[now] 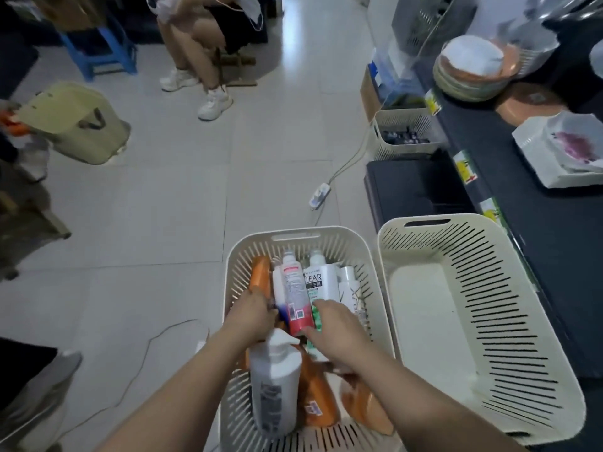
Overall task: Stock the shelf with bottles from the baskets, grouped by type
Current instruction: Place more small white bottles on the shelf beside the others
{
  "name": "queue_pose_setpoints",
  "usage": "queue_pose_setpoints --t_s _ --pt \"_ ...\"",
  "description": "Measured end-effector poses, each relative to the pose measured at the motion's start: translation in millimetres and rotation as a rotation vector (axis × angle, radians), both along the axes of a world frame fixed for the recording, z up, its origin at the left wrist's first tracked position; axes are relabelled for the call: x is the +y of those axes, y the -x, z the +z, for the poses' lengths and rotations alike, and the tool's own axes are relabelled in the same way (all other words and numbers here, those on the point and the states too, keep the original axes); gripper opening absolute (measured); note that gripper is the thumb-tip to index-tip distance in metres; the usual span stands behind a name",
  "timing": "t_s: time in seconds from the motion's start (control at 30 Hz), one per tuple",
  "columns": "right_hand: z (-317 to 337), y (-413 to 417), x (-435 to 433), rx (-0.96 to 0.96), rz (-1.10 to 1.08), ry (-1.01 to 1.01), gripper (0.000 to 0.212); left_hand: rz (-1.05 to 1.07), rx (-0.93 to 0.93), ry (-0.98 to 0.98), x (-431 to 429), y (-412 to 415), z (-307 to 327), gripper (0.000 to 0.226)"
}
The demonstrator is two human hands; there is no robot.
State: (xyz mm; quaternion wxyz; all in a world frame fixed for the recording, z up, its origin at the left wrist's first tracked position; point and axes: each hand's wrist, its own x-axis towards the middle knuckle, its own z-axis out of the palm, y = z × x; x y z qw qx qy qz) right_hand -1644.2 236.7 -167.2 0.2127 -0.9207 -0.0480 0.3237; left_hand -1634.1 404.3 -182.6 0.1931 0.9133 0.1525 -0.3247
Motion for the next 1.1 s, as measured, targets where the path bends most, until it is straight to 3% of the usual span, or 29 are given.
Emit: queue_pose_setpoints --t_s 0.13,0.3,0.4,0.53,0.63,0.77,0.93,1.1 --pt "-22.6 -19.2 21.8 -0.008 -0.064 -0.034 0.031 0.099 0.005 0.053 1.0 -12.4 -21.6 0.075" --pt "-42.0 -39.1 47.7 -0.029 -0.093 0.137 0.072 0.076 0.006 0.016 0.5 -21.2 -37.8 0.091" --pt "-48.4 -49.2 57.1 -0.039 -0.044 0.22 0.079 0.083 -0.009 0.03 1.9 -23.7 -42.4 0.096" --pt "-37.6 -55.4 54.5 0.053 -0.169 0.166 0.067 0.019 -0.127 0.052 2.3 -19.6 -48.4 0.092" --pt "-25.4 -57.3 32.6 0.147 -0.431 0.024 0.053 -0.341 -0.282 -0.173 -0.3 -25.1 -54.0 0.085" --pt "-23.6 -51.8 0.0 0.177 -0.7 -0.126 0.051 -0.682 -0.208 -0.358 -12.1 -45.7 -53.3 0.058" --pt "-34.2 -36.2 -13.5 0.195 -0.809 -0.265 0.054 -0.718 -0.067 -0.521 -36.2 -58.1 -62.4 0.069" --pt "-43.3 -33.1 -15.3 0.186 -0.837 -0.294 0.057 -0.61 -0.003 -0.503 -43.2 -65.7 -72.2 0.066"
